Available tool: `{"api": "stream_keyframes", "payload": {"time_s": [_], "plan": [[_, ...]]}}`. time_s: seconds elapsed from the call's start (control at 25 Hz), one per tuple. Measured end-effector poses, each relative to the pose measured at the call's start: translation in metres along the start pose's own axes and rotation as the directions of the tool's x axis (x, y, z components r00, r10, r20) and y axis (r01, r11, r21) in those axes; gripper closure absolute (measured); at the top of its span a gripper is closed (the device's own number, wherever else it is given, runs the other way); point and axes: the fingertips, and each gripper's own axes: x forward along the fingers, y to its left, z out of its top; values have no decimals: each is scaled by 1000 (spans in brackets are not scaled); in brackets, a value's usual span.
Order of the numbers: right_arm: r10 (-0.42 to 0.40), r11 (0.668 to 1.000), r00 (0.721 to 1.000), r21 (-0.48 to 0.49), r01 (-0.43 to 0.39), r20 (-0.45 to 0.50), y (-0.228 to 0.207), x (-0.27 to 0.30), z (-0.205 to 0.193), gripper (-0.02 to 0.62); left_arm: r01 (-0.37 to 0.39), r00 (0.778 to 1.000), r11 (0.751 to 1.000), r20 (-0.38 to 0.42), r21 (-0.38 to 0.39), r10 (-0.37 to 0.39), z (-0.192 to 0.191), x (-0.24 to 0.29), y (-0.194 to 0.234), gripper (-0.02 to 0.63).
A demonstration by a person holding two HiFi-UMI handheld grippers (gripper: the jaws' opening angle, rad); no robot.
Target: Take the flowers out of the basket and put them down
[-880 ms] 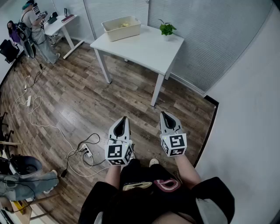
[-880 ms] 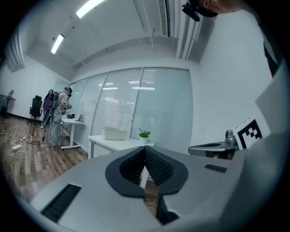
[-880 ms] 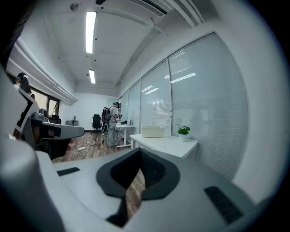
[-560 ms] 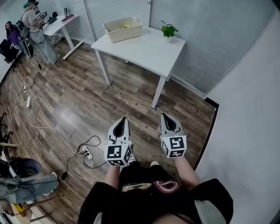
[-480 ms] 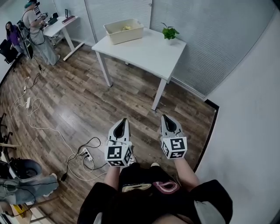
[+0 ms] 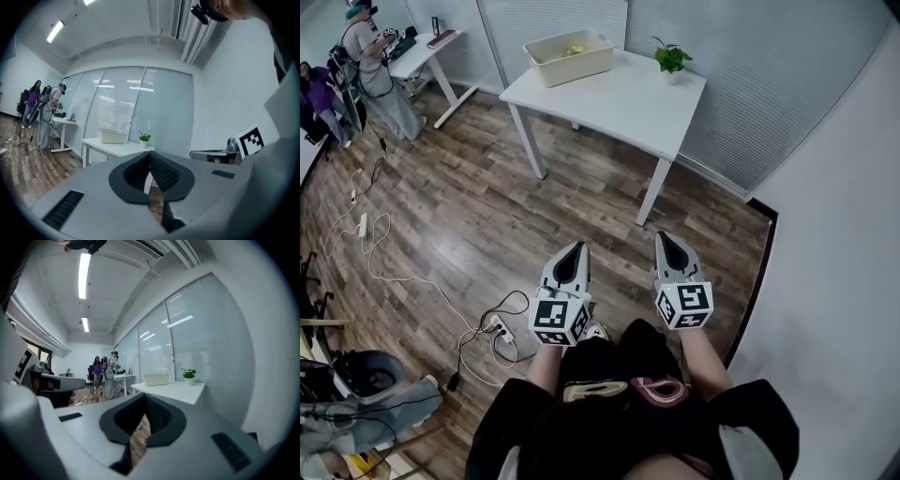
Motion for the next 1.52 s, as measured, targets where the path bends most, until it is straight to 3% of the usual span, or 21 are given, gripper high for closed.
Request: {"api": "stream_keyframes", "payload": {"time_s": [0.08,0.24,0.32,0.76,1.0,1.52], "plan": [[-1,1000,1000,-6,1,4,3,6,1,585,3,1000,1000,9,2,-3,3,3,6,588],[-5,1000,1000,28,4,11,4,18,4,584,95,994,990,60,-102,-89,11,7,12,588],[-3,999,1000,37,2,20,2,27,7,584,101,993,988,70,-113,-94,14,12,16,589],[54,996,998,78,-53,-14,-40,115,4,584,-40,998,996,35,-78,43,9,83,48,589],[114,992,993,66,-111,-42,-72,170,15,584,-54,997,993,50,-105,60,21,138,51,589],[246,969,967,17,-245,-63,-133,257,30,586,-235,970,969,49,-74,239,30,238,59,588]]}}
